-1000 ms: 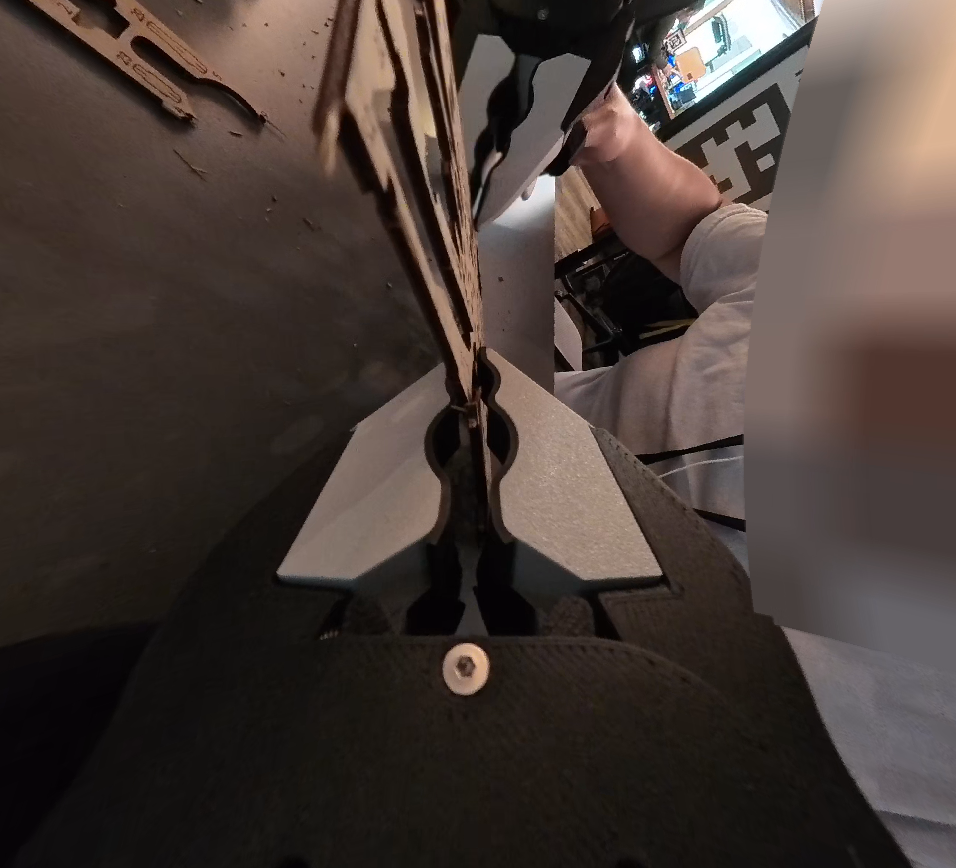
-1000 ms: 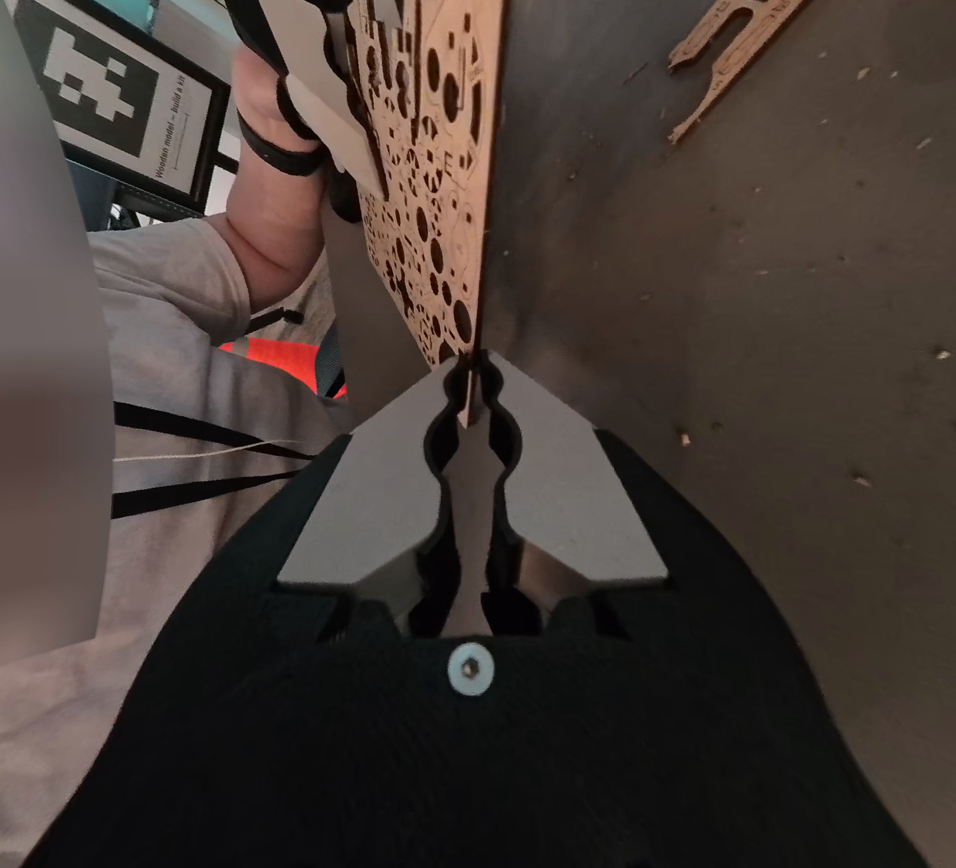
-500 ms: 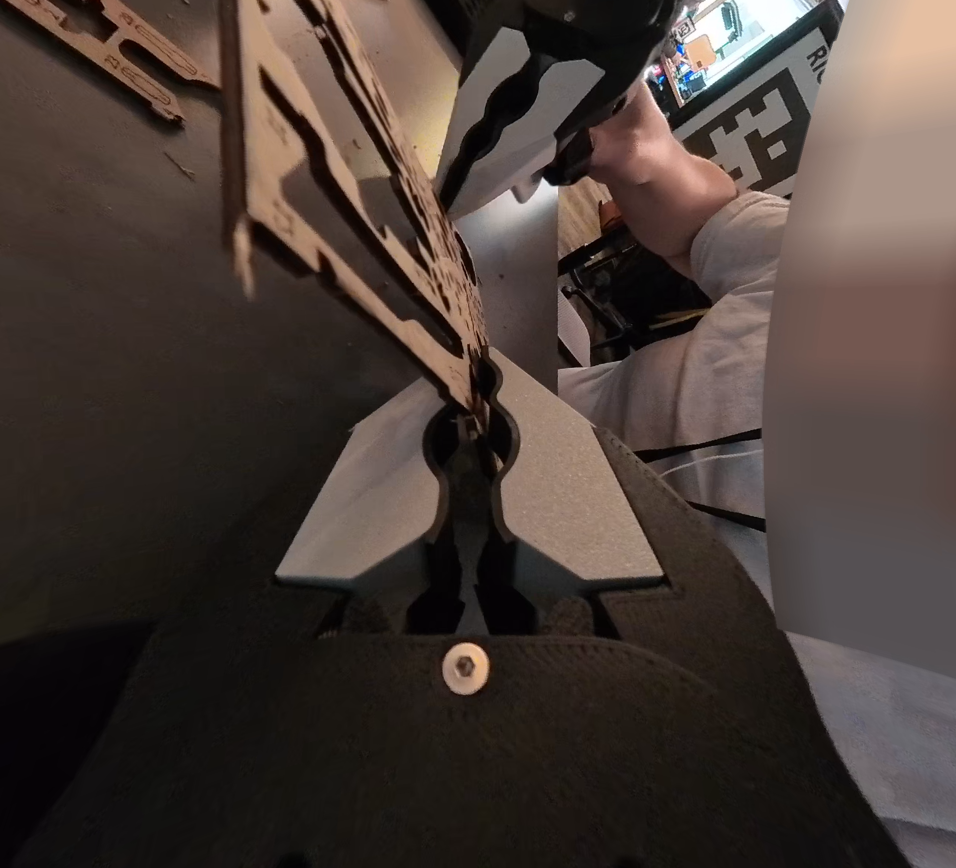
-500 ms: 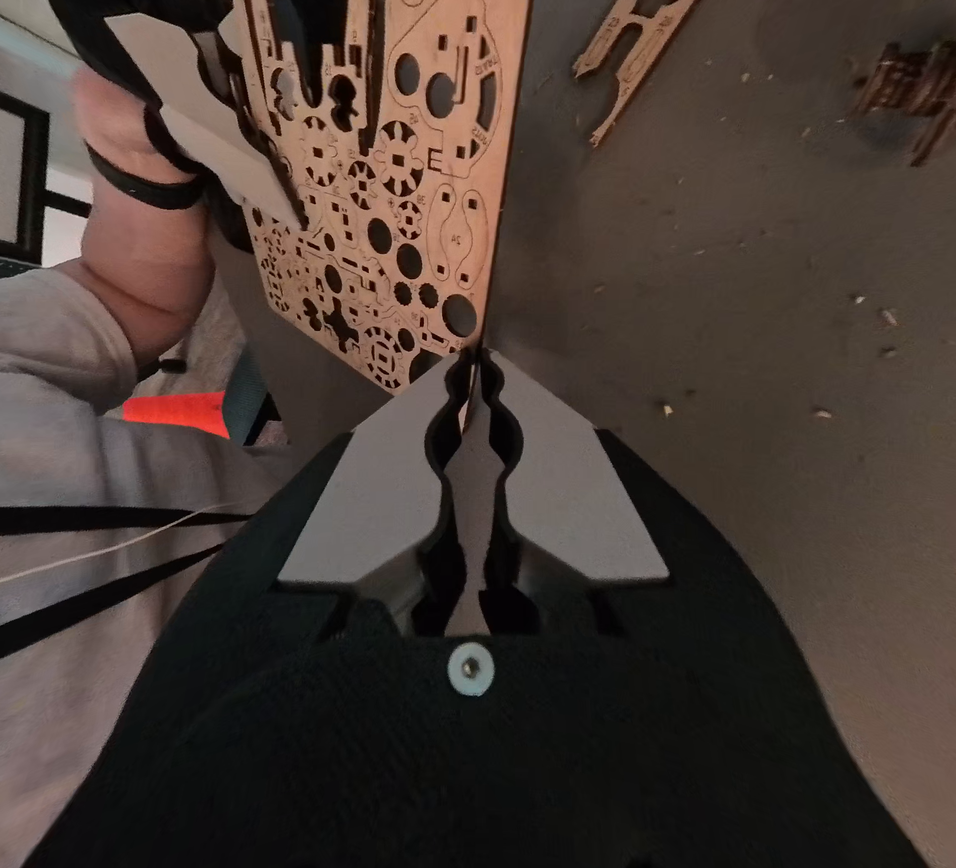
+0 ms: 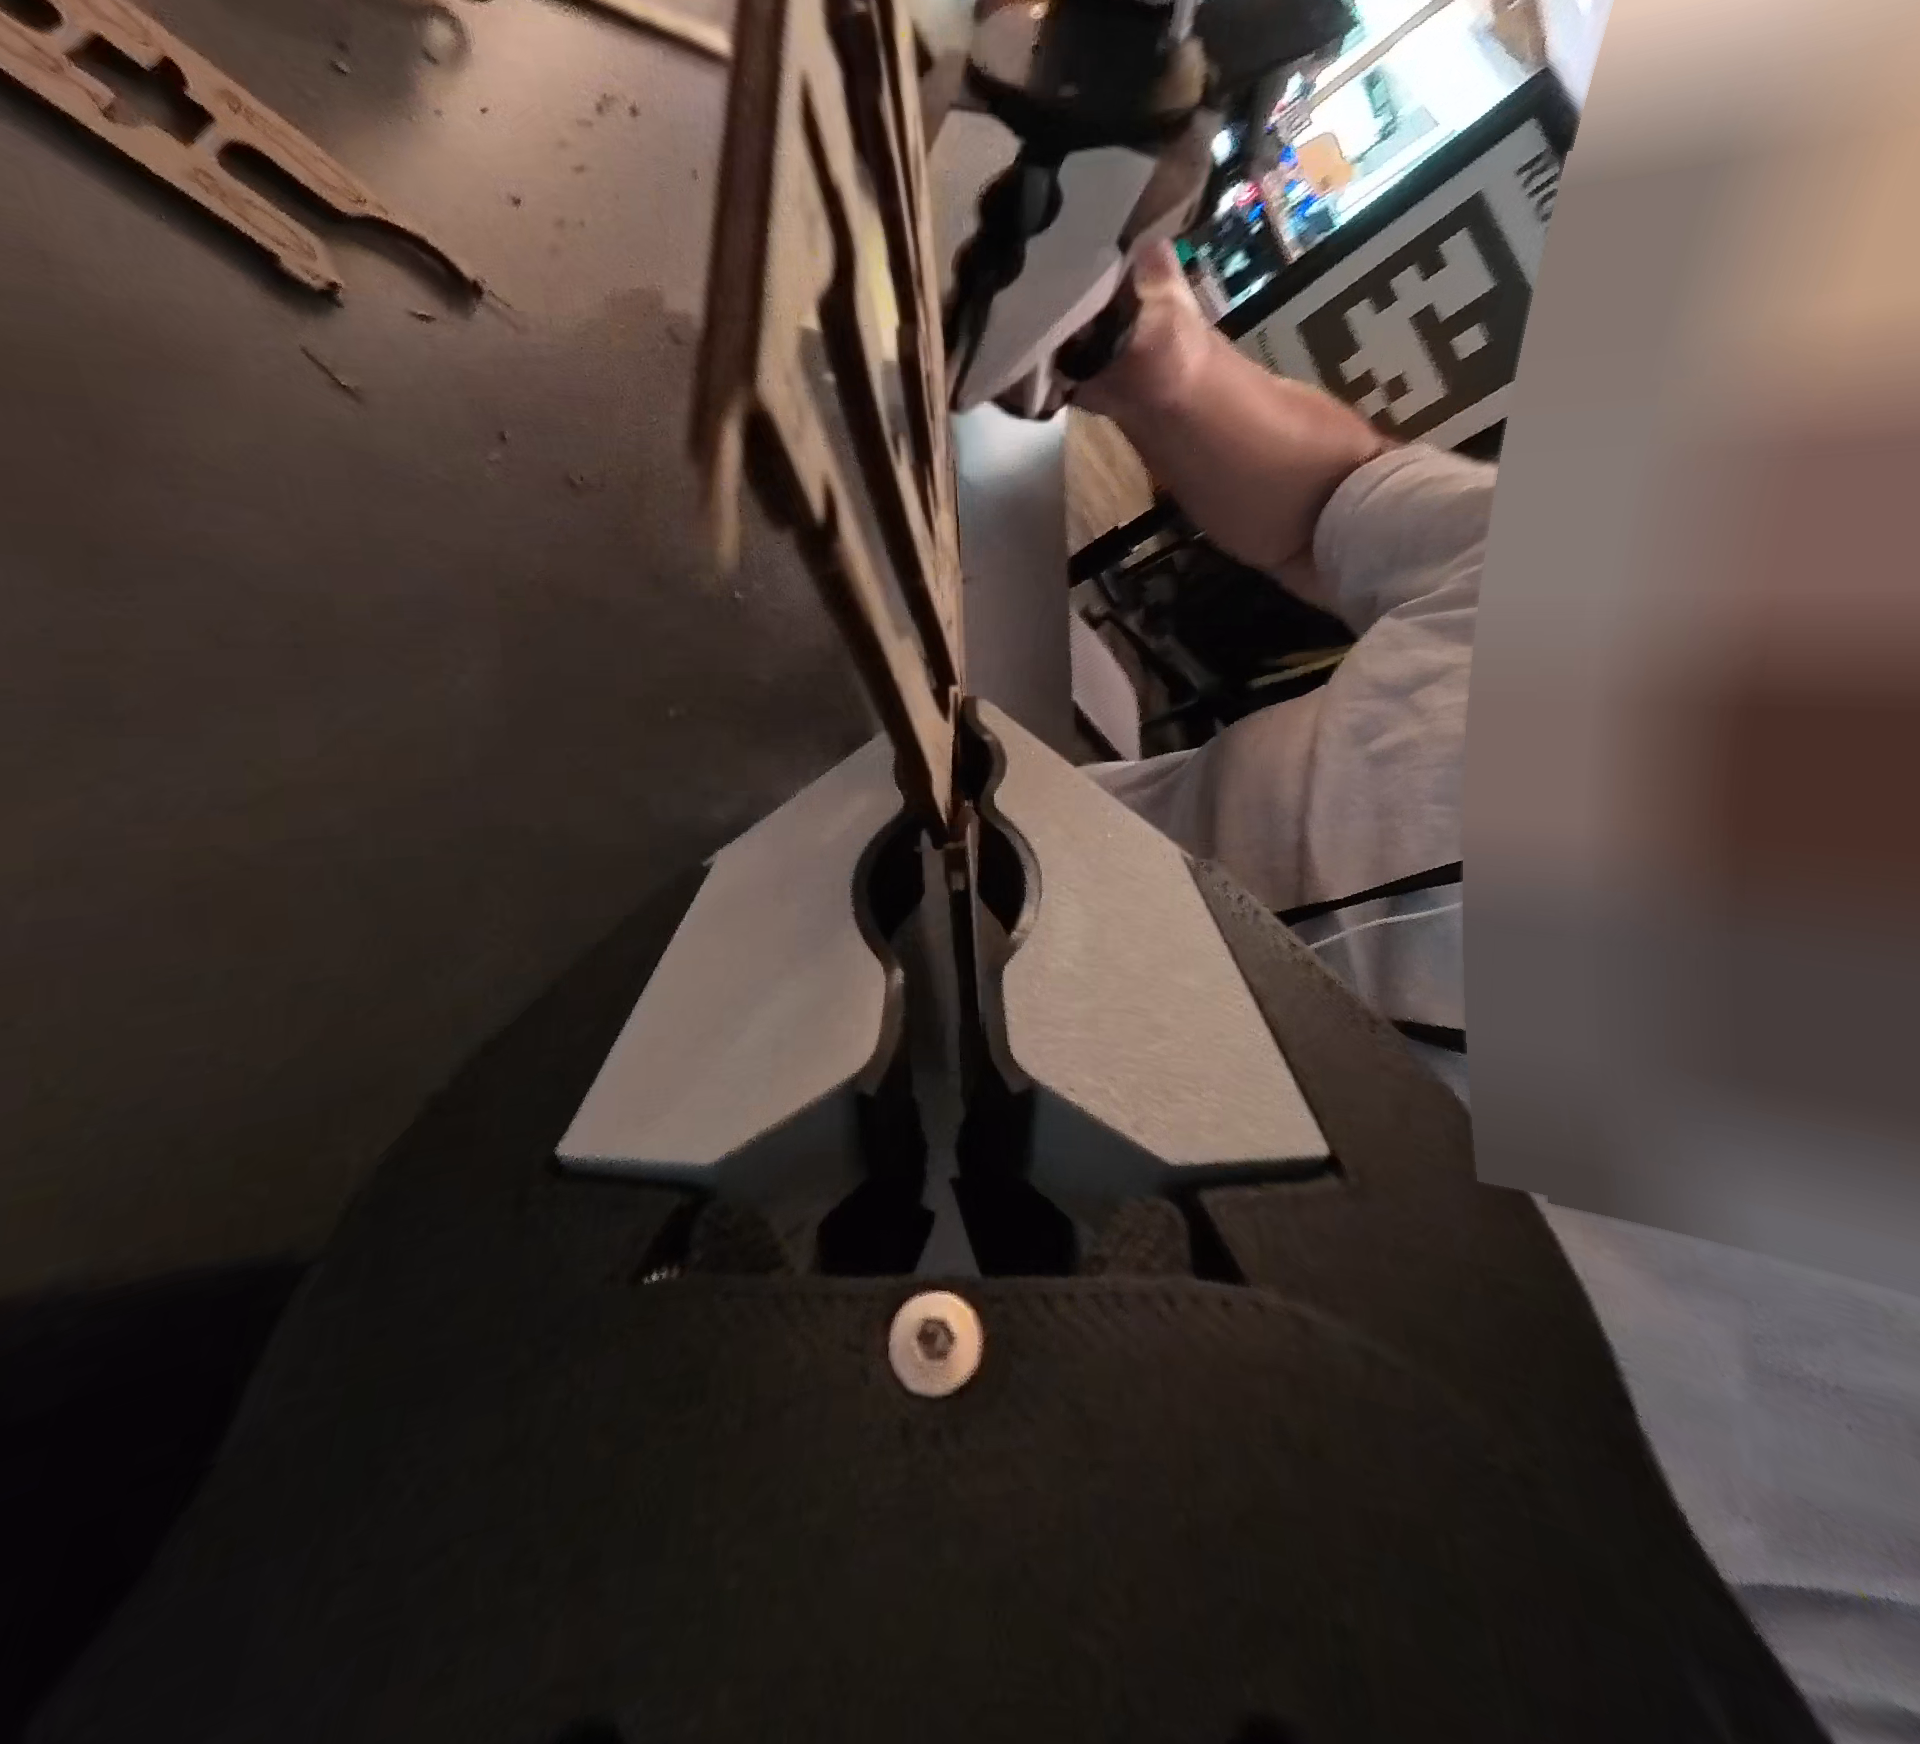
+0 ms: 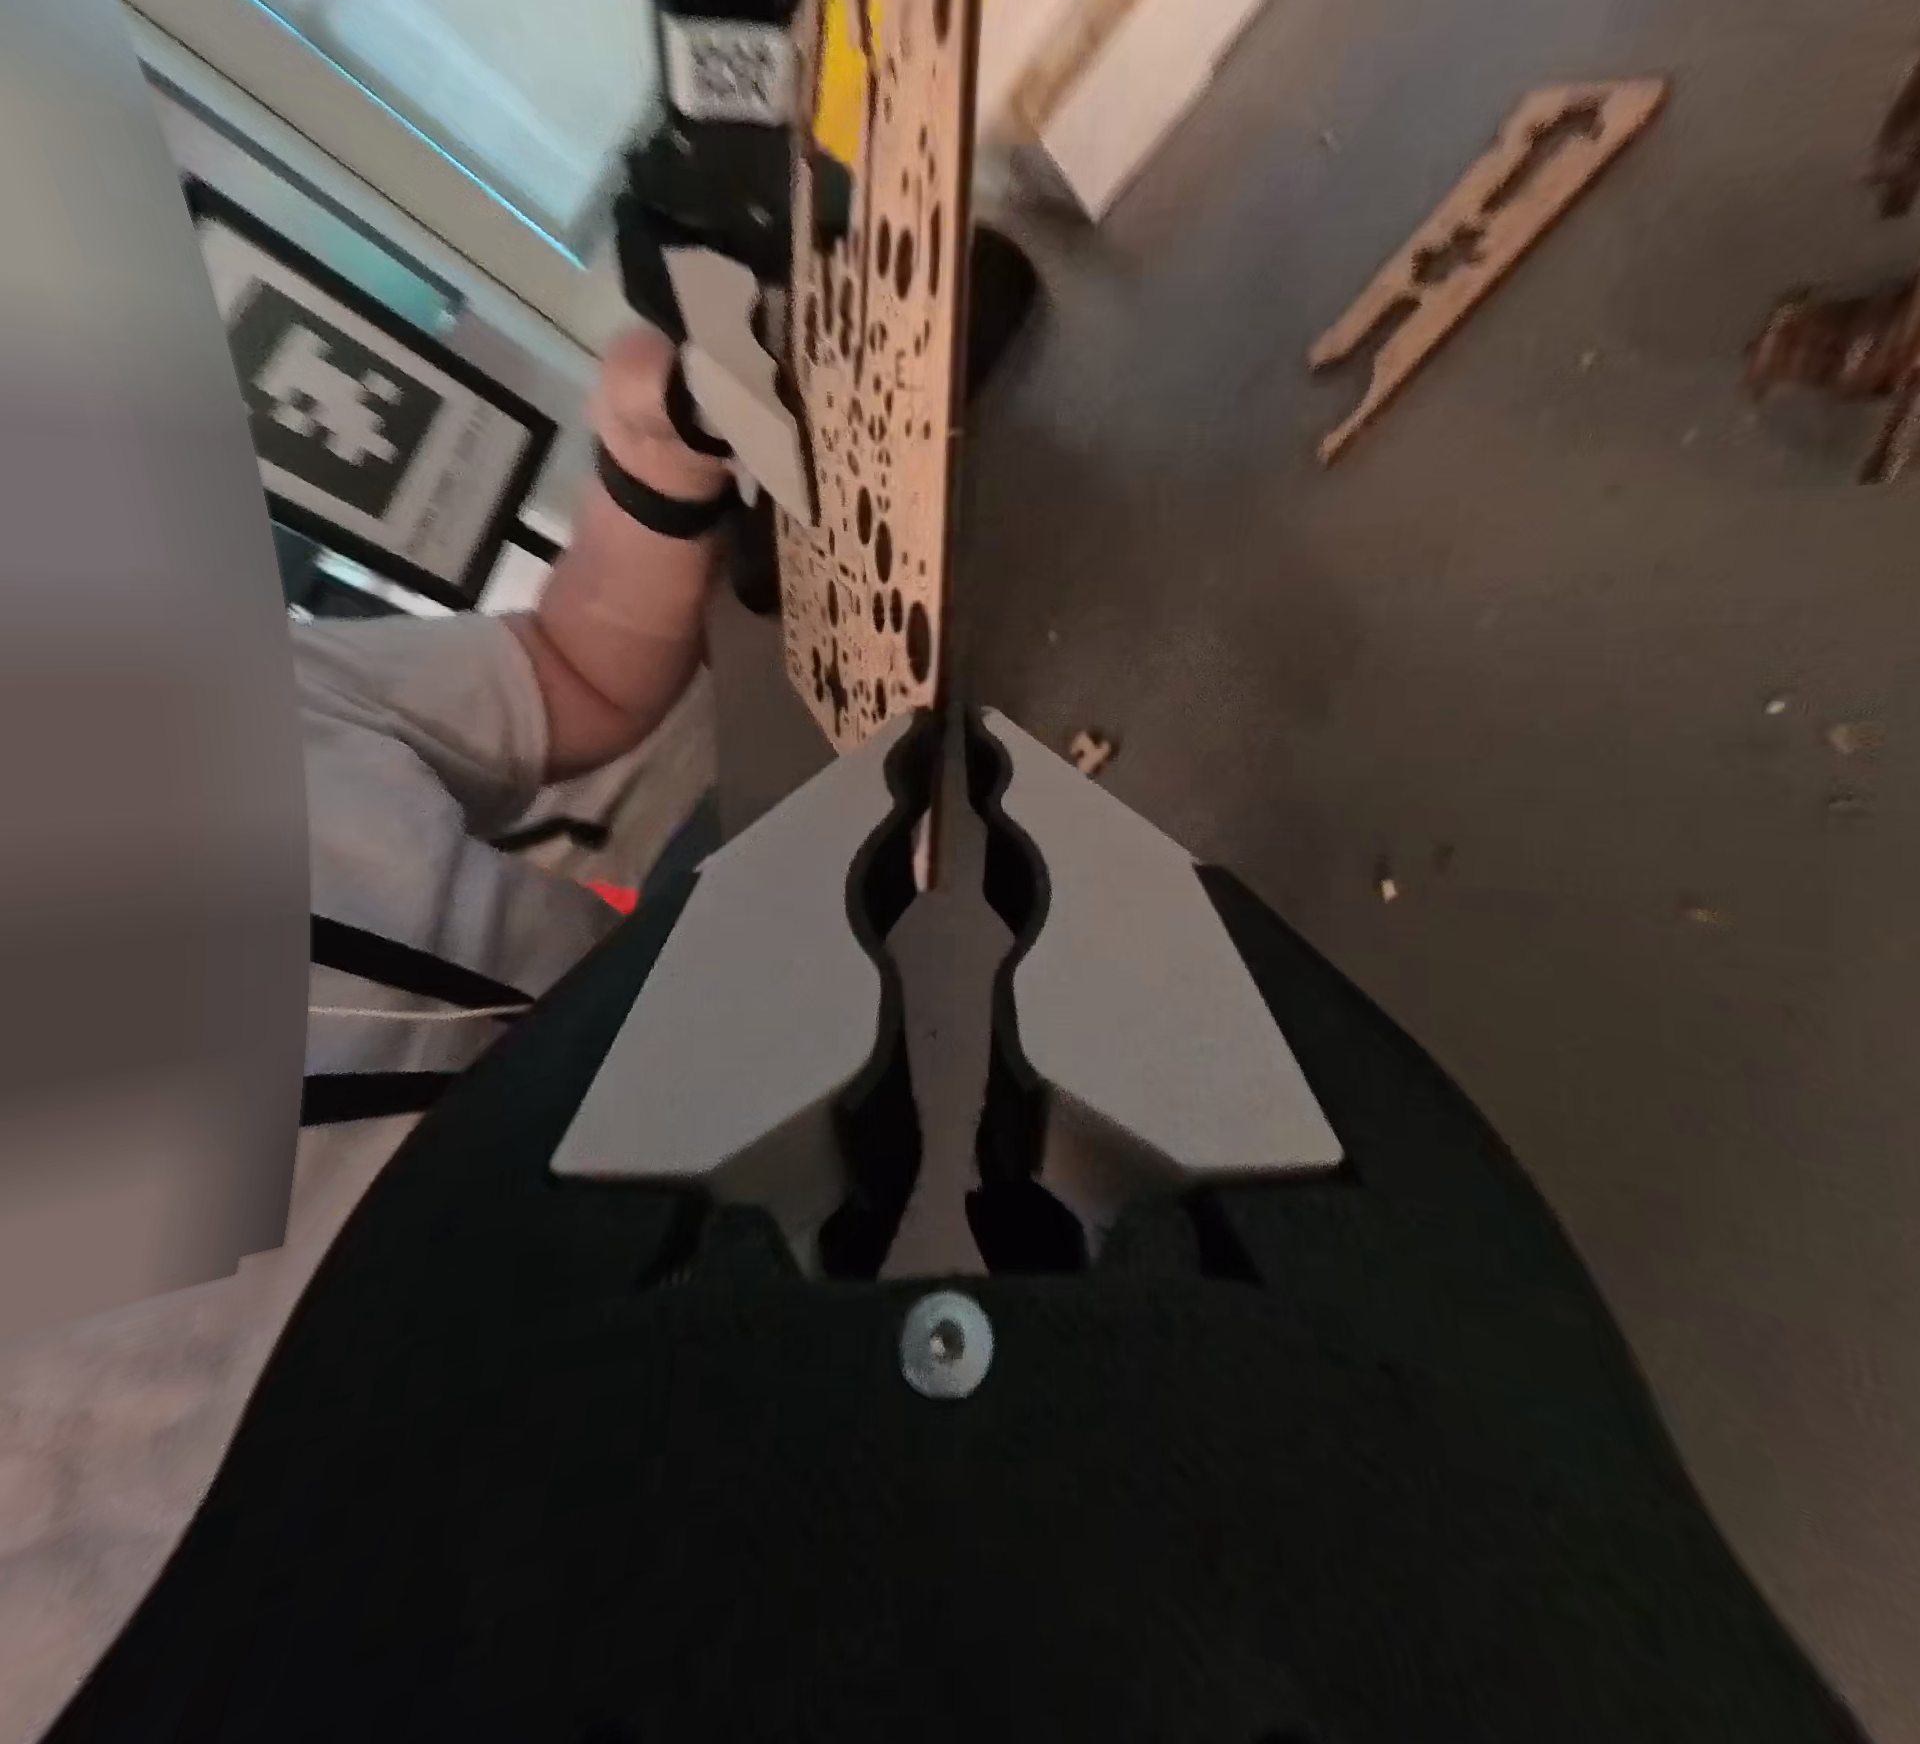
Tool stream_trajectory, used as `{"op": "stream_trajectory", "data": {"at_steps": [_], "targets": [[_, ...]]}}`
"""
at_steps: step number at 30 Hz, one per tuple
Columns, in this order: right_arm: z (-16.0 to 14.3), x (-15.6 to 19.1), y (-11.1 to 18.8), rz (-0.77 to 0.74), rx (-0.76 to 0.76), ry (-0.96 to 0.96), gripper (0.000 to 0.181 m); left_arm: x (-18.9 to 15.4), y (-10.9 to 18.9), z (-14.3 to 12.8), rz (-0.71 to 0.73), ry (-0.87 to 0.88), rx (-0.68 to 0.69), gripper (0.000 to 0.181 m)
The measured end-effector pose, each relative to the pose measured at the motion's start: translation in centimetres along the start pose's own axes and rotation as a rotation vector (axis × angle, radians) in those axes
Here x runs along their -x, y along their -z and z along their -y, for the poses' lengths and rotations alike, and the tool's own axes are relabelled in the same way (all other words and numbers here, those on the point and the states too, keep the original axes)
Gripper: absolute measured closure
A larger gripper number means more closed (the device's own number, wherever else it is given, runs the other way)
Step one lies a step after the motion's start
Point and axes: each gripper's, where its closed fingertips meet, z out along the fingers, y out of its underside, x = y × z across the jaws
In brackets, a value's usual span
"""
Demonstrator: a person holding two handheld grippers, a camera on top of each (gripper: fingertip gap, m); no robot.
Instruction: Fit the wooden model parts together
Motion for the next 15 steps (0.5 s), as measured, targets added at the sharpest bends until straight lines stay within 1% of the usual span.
{"op": "stream_trajectory", "data": {"at_steps": [2,5,7,8,10,12,15], "targets": [[1.2,0.0,1.1,0.029,-0.076,0.0,0.177,-0.6,1.0,0.4,-0.045,0.028,-0.033,0.179],[1.4,-0.7,2.1,0.008,-0.083,0.05,0.177,-0.2,2.5,0.2,0.007,0.016,-0.047,0.18],[0.9,-1.2,1.6,-0.041,-0.033,0.143,0.173,0.0,3.3,-0.1,0.048,0.006,-0.046,0.179],[0.5,-1.2,1.1,-0.059,0.005,0.202,0.168,-0.1,3.6,-0.2,0.052,0.006,-0.045,0.179],[-0.3,-1.4,0.0,-0.101,0.092,0.325,0.164,-0.3,3.9,-0.5,0.062,0.006,-0.034,0.18],[-1.1,-1.7,-1.0,-0.144,0.172,0.436,0.162,-0.4,3.9,-0.7,0.081,0.001,-0.023,0.179],[-1.8,-2.9,-1.9,-0.221,0.257,0.529,0.16,-0.6,4.0,-1.1,0.097,-0.009,-0.005,0.179]]}}
